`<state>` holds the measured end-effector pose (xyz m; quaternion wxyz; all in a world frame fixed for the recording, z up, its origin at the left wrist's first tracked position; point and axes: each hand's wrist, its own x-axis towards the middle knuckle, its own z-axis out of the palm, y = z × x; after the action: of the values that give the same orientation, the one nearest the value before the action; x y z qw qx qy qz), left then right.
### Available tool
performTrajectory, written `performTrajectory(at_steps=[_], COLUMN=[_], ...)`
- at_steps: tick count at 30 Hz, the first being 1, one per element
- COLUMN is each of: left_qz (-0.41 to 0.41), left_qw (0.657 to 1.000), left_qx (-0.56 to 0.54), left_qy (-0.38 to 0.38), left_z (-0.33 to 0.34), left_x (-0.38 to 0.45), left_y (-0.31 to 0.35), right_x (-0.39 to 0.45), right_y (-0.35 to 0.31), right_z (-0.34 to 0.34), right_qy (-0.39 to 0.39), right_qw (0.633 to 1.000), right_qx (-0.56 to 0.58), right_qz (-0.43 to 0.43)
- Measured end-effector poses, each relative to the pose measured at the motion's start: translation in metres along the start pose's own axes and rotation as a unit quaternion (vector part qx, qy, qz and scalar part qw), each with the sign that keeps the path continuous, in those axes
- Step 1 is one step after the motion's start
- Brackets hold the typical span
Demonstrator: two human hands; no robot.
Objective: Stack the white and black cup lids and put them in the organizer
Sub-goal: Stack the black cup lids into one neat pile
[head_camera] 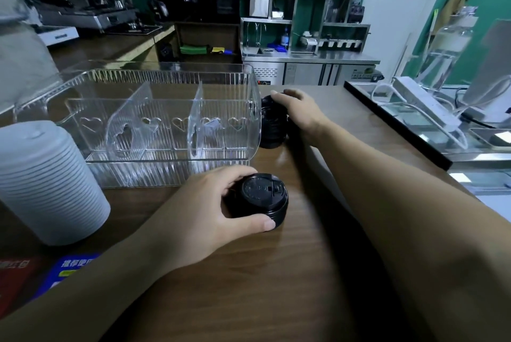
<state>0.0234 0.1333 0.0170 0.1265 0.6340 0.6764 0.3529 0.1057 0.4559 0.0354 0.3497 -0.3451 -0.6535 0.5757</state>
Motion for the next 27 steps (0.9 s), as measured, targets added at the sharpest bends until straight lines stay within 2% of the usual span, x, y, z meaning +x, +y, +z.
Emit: performTrajectory(at_steps=[6,19,27], left_qz=[0.004,-0.014,-0.011], left_qw=[1.0,1.0,0.999], left_qx=[0.006,0.004,-0.008], left_qy=[-0.004,-0.011,-0.036], left_z=[-0.001,-0.002,-0.008], left_x=[0.001,0.0,0.0], left_y=[-0.001,-0.001,0.003], right_x=[-0.008,-0.03,-0.079], right_y=[-0.007,-0.003,-0.002], right_z=[0.009,0.001,-0.016], right_qy=[-0.001,-0.068,-0.104], right_qw=[1.0,0.996,0.993], right_qx=[0.019,0.054,0.05], right_qz=[-0.001,0.028,0.017])
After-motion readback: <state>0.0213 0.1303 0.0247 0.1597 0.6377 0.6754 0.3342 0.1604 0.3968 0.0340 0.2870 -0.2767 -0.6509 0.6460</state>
